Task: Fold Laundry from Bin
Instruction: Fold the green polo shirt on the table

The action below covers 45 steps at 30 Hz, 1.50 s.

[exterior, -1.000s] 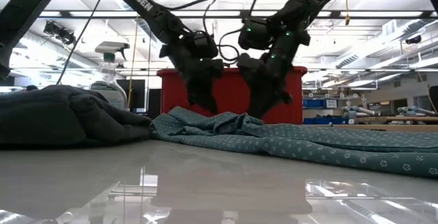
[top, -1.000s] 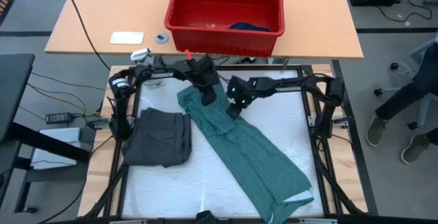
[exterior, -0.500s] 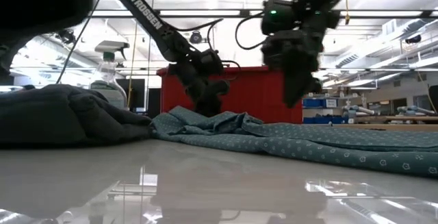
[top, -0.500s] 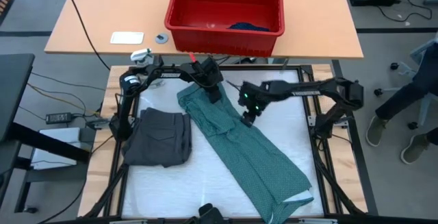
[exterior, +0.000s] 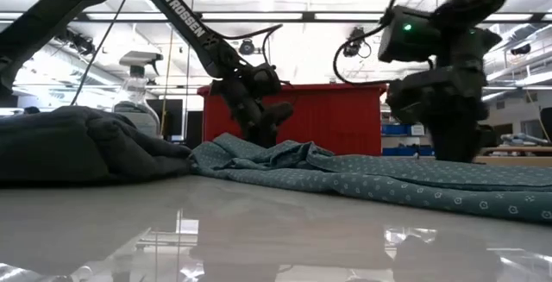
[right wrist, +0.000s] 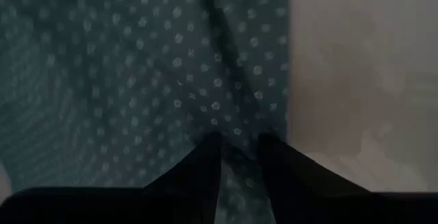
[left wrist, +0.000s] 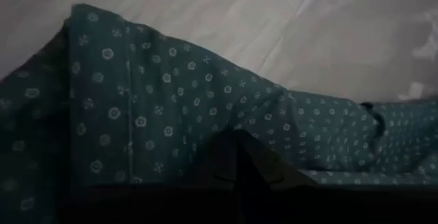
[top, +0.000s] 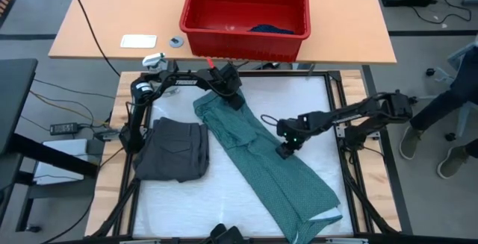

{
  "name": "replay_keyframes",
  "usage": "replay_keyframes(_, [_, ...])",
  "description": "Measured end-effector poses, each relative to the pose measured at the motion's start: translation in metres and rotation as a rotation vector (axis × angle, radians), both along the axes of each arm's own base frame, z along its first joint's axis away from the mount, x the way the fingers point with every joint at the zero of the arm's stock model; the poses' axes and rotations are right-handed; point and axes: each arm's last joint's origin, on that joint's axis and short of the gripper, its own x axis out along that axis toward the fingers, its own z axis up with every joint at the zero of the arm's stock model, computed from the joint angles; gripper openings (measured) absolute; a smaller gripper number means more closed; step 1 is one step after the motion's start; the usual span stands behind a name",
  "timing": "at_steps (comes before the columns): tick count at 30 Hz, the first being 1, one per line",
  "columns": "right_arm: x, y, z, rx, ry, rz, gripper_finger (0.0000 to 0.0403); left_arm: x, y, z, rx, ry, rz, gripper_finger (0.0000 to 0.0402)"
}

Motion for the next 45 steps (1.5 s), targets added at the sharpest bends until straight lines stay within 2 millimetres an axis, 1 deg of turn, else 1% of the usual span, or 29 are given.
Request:
replay_keyframes(5, [-0.010,0.016,0.001,0.006,0.013,0.009,0.0114,0.001,0.001,0.001,0.004,-0.009,0.036,0.0003])
replay_keyframes(7, [-0.014,0.017,0.003,0.001,0.007,0.002,0.0114,0.002,0.002,0.003,0.012,-0.023,0.042,0.0003])
replay_keyframes(9, [-0.016,0.017,0.010,-0.011,-0.020,-0.007,0.0114,0.003,0.002,0.009,0.026,-0.048,0.041,0.0003])
replay_keyframes(13, [-0.015,0.013,0.034,-0.027,-0.145,-0.037,0.0114,0.000,0.000,0.039,0.074,-0.127,0.034,0.0003])
replay_keyframes(16, [-0.019,0.010,0.047,-0.044,-0.199,-0.037,0.0114,-0.002,-0.007,0.063,0.123,-0.173,-0.004,0.0003])
replay_keyframes(18, [-0.024,0.010,0.051,-0.070,-0.215,0.010,0.0114,-0.002,-0.016,0.079,0.147,-0.205,-0.028,0.0002])
replay_keyframes(20, [-0.029,0.014,0.054,-0.109,-0.242,0.158,0.0114,0.000,-0.030,0.093,0.165,-0.238,-0.080,0.0002])
replay_keyframes(22, [-0.031,0.024,0.058,-0.152,-0.323,0.426,0.0114,0.009,-0.054,0.102,0.182,-0.267,-0.161,0.0002])
replay_keyframes(23, [-0.033,0.030,0.060,-0.172,-0.363,0.554,0.0114,0.015,-0.071,0.104,0.183,-0.276,-0.203,0.0002])
replay_keyframes(25, [-0.038,0.039,0.061,-0.203,-0.408,0.748,0.0114,0.029,-0.112,0.105,0.204,-0.282,-0.297,0.0002])
replay_keyframes(28, [-0.047,0.049,0.060,-0.209,-0.402,0.945,0.0114,0.045,-0.181,0.101,0.300,-0.263,-0.413,0.0008])
replay_keyframes(31, [-0.054,0.060,0.057,-0.187,-0.396,1.060,0.0114,0.050,-0.244,0.101,0.398,-0.271,-0.448,0.0032])
replay_keyframes(32, [-0.055,0.064,0.056,-0.180,-0.406,1.085,0.0114,0.053,-0.263,0.101,0.414,-0.303,-0.434,0.0044])
replay_keyframes(34, [-0.058,0.072,0.052,-0.161,-0.409,1.106,0.0114,0.054,-0.295,0.100,0.386,-0.348,-0.366,0.0067])
replay_keyframes(36, [-0.057,0.079,0.047,-0.127,-0.397,1.057,0.0114,0.057,-0.322,0.094,0.312,-0.414,-0.282,0.0090])
replay_keyframes(38, [-0.055,0.086,0.043,-0.102,-0.367,0.977,0.0114,0.059,-0.344,0.086,0.253,-0.453,-0.251,0.0106])
replay_keyframes(40, [-0.054,0.093,0.038,-0.110,-0.332,0.907,0.0114,0.063,-0.360,0.074,0.230,-0.479,-0.263,0.0115])
replay_keyframes(42, [-0.053,0.098,0.032,-0.124,-0.295,0.851,0.0114,0.063,-0.372,0.059,0.233,-0.462,-0.282,0.0118])
replay_keyframes(45, [-0.052,0.107,0.022,-0.147,-0.231,0.788,0.0114,0.065,-0.383,0.038,0.241,-0.430,-0.306,0.0118])
